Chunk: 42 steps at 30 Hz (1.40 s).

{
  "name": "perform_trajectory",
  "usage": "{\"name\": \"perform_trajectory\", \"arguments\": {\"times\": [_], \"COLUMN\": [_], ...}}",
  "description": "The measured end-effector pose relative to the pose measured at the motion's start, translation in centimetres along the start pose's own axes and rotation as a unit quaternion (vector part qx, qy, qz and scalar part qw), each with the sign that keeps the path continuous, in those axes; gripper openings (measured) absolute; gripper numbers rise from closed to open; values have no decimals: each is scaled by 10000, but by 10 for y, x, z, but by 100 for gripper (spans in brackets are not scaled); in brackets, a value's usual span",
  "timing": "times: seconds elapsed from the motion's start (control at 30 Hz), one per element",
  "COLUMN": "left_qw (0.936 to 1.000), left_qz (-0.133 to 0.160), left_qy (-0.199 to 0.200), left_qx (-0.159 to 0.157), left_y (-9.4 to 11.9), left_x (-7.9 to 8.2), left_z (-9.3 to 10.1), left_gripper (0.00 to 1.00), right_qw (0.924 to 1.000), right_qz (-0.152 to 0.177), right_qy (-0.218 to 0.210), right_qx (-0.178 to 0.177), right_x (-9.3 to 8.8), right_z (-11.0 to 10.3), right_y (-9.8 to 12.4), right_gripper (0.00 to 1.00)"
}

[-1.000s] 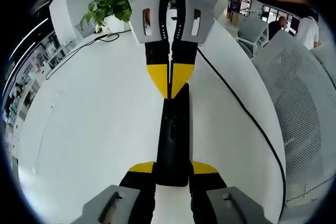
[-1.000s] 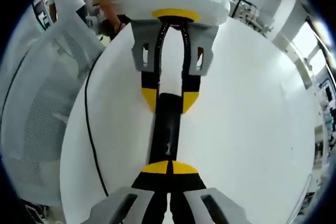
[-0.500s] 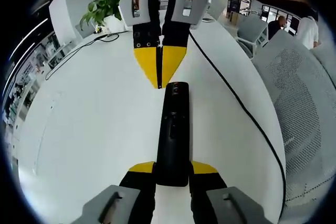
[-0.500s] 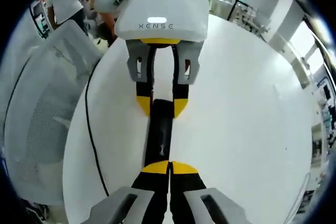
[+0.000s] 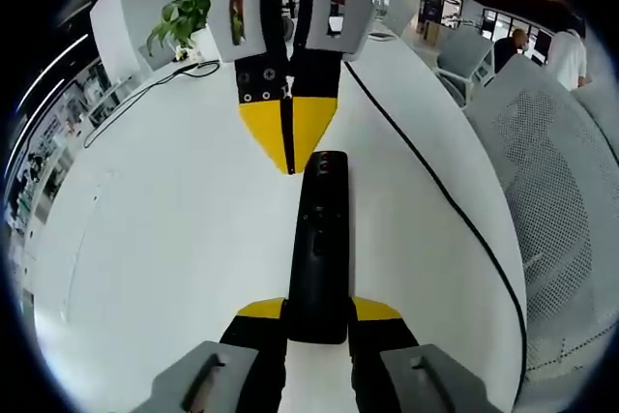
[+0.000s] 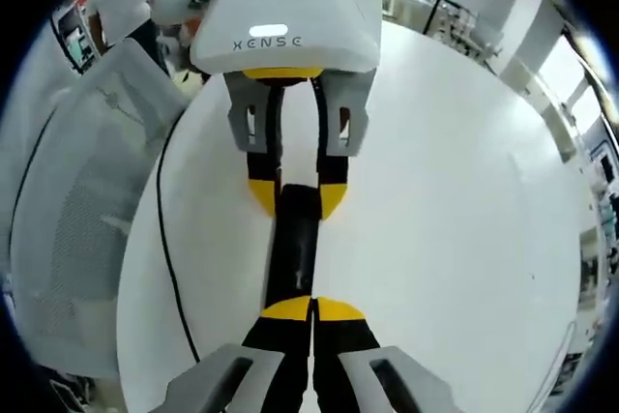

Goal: Press the specified remote control buttons in sequence, fully releasing each button before pressing the next.

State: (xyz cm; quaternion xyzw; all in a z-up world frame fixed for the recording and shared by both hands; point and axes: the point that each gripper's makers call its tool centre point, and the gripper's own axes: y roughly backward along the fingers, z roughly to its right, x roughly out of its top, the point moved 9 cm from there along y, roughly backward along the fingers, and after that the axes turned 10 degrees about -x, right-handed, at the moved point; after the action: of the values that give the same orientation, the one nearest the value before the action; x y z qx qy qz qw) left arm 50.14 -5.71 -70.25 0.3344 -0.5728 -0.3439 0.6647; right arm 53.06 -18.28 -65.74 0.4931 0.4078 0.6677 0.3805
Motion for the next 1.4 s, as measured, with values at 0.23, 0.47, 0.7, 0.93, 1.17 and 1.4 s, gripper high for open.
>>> {"name": "perform_trajectory", "arguments": {"times": [0.23,0.47,0.7,0.93,1.17,1.4], "left_qw": [10000,10000,10000,10000,10000,10000], "left_qz": [21,32,32,29,37,41], "left_qy": [-1,-13,-21,-12,-16,-24], "left_qx": [6,13,24,19,24,26], "left_y": [0,0,0,0,0,0], "left_x": [0,0,0,0,-1,-1], "left_z": [0,0,1,1,1,1], "left_gripper": [23,23,23,23,23,23], "right_qw": [10000,9999,9999,9998,9996,9995], "right_qz": [6,13,12,-1,-18,-21], "right_qy": [56,87,48,37,28,31], "right_qx": [75,104,152,216,278,322], "right_x": [2,3,1,-1,0,1], "right_z": [-2,-2,-1,-1,0,-2], "right_y": [-10,-14,-19,-26,-30,-32], "right_gripper": [0,0,0,0,0,0]}}
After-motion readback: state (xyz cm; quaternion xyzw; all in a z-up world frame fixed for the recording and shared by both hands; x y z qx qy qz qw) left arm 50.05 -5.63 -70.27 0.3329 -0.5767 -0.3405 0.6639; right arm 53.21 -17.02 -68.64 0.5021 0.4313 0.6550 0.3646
